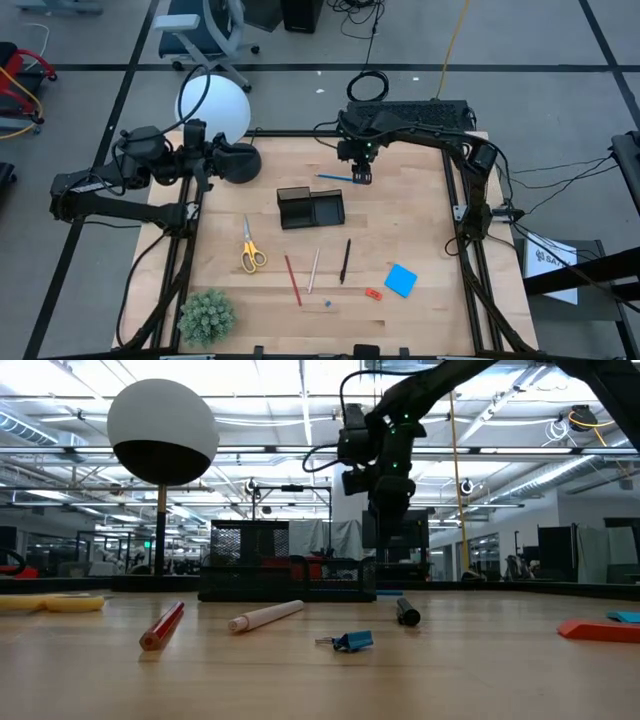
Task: Pick and place office supplies into organizer
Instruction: Put the blue pencil into the black organizer
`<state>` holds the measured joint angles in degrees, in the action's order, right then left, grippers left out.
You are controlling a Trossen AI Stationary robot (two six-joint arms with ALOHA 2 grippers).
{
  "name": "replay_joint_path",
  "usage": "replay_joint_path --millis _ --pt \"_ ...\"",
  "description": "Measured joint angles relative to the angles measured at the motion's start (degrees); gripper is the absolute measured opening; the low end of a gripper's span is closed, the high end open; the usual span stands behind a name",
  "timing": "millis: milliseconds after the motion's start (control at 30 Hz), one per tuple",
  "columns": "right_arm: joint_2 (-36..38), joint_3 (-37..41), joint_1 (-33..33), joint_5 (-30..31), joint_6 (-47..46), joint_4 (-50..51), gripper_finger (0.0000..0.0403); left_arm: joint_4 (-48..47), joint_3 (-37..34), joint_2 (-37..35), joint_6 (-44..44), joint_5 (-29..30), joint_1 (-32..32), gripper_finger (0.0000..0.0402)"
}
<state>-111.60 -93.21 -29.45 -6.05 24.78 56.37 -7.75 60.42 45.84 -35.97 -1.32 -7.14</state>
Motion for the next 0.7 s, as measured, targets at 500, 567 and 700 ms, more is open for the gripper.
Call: replay_joint_path --millis 500,567,700 --pt "-5.2 0.0 1.0 -0.4 0.3 -2.1 0.0169 -0.1 0.0 0.0 1.0 -0.2 0.0 0.0097" --pt "-6.3 0.0 1.0 -0.4 0.0 -2.1 0.0169 -0.2 0.0 0.0 1.0 -0.2 0.0 0.0097" --pt "-7.6 0.0 1.0 -0.4 0.0 -3.2 0.0169 -0.1 0.0 0.0 0.8 -0.2 0.0 0.0097"
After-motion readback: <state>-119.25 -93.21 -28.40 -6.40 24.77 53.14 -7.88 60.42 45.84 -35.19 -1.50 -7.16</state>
